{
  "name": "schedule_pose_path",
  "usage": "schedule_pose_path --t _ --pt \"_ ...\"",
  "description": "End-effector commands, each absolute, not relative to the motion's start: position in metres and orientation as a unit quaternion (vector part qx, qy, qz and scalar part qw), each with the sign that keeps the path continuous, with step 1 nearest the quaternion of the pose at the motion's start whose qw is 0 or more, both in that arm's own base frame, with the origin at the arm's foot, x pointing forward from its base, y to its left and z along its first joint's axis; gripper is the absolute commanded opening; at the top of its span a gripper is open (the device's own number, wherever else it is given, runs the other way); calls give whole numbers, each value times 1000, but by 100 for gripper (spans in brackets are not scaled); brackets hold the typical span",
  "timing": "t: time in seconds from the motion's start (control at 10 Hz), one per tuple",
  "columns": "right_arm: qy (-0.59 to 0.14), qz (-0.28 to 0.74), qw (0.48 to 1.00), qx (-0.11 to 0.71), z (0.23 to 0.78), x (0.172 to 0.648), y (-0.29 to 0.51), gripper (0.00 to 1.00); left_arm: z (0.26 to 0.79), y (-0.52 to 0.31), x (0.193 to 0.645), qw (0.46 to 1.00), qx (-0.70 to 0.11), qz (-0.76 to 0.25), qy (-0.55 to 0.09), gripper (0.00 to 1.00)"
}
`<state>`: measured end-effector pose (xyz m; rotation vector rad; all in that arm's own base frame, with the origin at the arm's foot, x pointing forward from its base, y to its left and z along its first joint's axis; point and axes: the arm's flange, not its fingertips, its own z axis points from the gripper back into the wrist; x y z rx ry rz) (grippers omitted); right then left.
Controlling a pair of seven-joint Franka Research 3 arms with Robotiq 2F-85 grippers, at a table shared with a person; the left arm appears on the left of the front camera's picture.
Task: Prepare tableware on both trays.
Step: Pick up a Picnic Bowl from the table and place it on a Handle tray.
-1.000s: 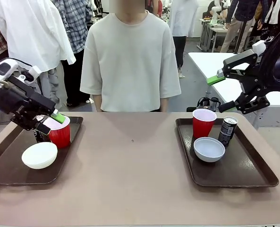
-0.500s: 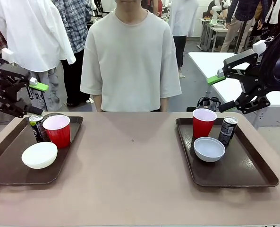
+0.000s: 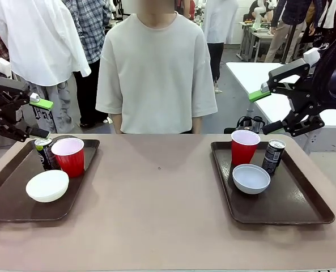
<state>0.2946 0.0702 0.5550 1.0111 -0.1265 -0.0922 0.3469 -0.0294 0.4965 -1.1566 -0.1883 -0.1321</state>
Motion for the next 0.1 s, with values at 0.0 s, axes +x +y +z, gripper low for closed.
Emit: schedule_pose_path --t 0.0 --pt "-60 -33 871 486 555 298 69 92 501 -30 347 826 -554 -55 -89 100"
